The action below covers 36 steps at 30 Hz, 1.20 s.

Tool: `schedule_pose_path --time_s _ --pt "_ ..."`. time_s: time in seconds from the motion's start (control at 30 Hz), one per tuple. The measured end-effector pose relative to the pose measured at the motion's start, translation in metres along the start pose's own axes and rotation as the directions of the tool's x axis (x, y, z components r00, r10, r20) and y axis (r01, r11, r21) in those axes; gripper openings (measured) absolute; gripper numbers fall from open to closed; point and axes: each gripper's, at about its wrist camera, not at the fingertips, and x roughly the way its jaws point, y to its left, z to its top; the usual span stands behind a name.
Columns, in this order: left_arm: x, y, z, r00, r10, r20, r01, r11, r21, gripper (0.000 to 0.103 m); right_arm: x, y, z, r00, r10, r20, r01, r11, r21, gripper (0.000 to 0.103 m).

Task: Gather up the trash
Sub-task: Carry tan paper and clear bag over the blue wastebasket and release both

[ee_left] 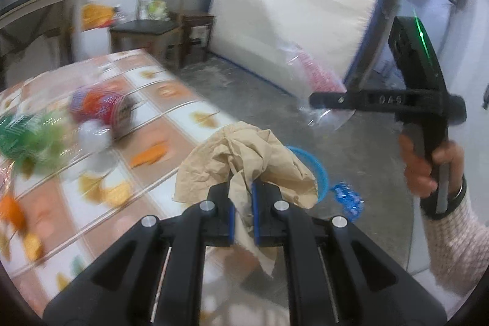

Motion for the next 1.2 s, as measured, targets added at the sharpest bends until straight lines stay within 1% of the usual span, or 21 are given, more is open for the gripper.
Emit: schedule_pose_path --time_s 0.17,0.27,0.3,0.37,0.43,0.47,0.53,0.63,0.7,0.83,0.87,0.9,0.97,1.03,1.13,1.17,1.2 --pt "0.037 -0.045 0.021 0.997 -0.076 -0.028 0.078 0.995 0.057 0.007 -0.022 -0.044 -0.014 0.998 -0.043 0.038 0.040 0.995 0.087 0.025" --pt "0.066 -0.067 0.031 0.989 -0.134 -0.065 0.138 0.988 0.066 0.007 -0.029 -0.081 -0.026 0.995 -0.087 0.039 0.080 0.983 0.163 0.025" --pt "0.081 -0.078 0.036 0.983 -0.164 -0.082 0.170 0.983 0.067 0.007 -0.030 -0.093 -0.031 0.994 -0.103 0.035 0.095 0.977 0.189 0.025" --pt "0.102 -0.092 0.041 0.973 -0.203 -0.112 0.211 0.975 0.067 0.007 -0.028 -0.123 -0.045 0.991 -0.132 0.017 0.124 0.960 0.250 0.025" --pt "0.133 -0.114 0.046 0.954 -0.246 -0.171 0.259 0.964 0.063 0.007 -0.023 -0.155 -0.061 0.987 -0.157 -0.017 0.154 0.935 0.319 0.025" --pt "0.149 -0.127 0.047 0.946 -0.254 -0.200 0.272 0.960 0.069 0.007 -0.018 -0.170 -0.068 0.987 -0.160 -0.032 0.161 0.923 0.350 0.025" --pt "0.176 -0.144 0.046 0.937 -0.251 -0.242 0.278 0.957 0.084 0.007 -0.006 -0.203 -0.085 0.985 -0.155 -0.070 0.170 0.894 0.414 0.025" --pt "0.228 -0.168 0.040 0.922 -0.223 -0.315 0.262 0.961 0.087 0.007 0.017 -0.243 -0.108 0.980 -0.155 -0.123 0.196 0.852 0.486 0.025" --pt "0.269 -0.183 0.035 0.910 -0.194 -0.366 0.240 0.967 0.083 0.007 0.032 -0.259 -0.117 0.976 -0.154 -0.151 0.211 0.832 0.513 0.025" --pt "0.337 -0.196 0.017 0.896 -0.107 -0.431 0.170 0.979 0.109 0.007 0.073 -0.296 -0.132 0.965 -0.148 -0.216 0.245 0.803 0.543 0.025" --pt "0.347 -0.197 0.011 0.893 -0.096 -0.441 0.161 0.980 0.113 0.007 0.079 -0.303 -0.135 0.962 -0.150 -0.229 0.254 0.799 0.544 0.025" --pt "0.365 -0.198 0.004 0.883 -0.082 -0.462 0.148 0.983 0.109 0.007 0.089 -0.309 -0.134 0.957 -0.154 -0.244 0.266 0.800 0.538 0.026" --pt "0.387 -0.194 -0.004 0.874 -0.050 -0.483 0.116 0.987 0.107 0.007 0.105 -0.316 -0.137 0.950 -0.159 -0.268 0.283 0.803 0.524 0.026" --pt "0.410 -0.188 -0.013 0.863 -0.026 -0.504 0.091 0.991 0.103 0.007 0.123 -0.323 -0.137 0.939 -0.172 -0.297 0.306 0.812 0.497 0.030" --pt "0.432 -0.175 -0.022 0.846 -0.006 -0.533 0.054 0.996 0.074 0.007 0.139 -0.329 -0.137 0.927 -0.192 -0.322 0.331 0.823 0.462 0.033" --pt "0.436 -0.172 -0.025 0.845 0.002 -0.535 0.044 0.996 0.072 0.008 0.145 -0.331 -0.136 0.924 -0.200 -0.325 0.337 0.828 0.449 0.033" --pt "0.443 -0.168 -0.028 0.842 0.013 -0.540 0.033 0.997 0.076 0.008 0.148 -0.333 -0.136 0.923 -0.203 -0.326 0.338 0.832 0.440 0.037"
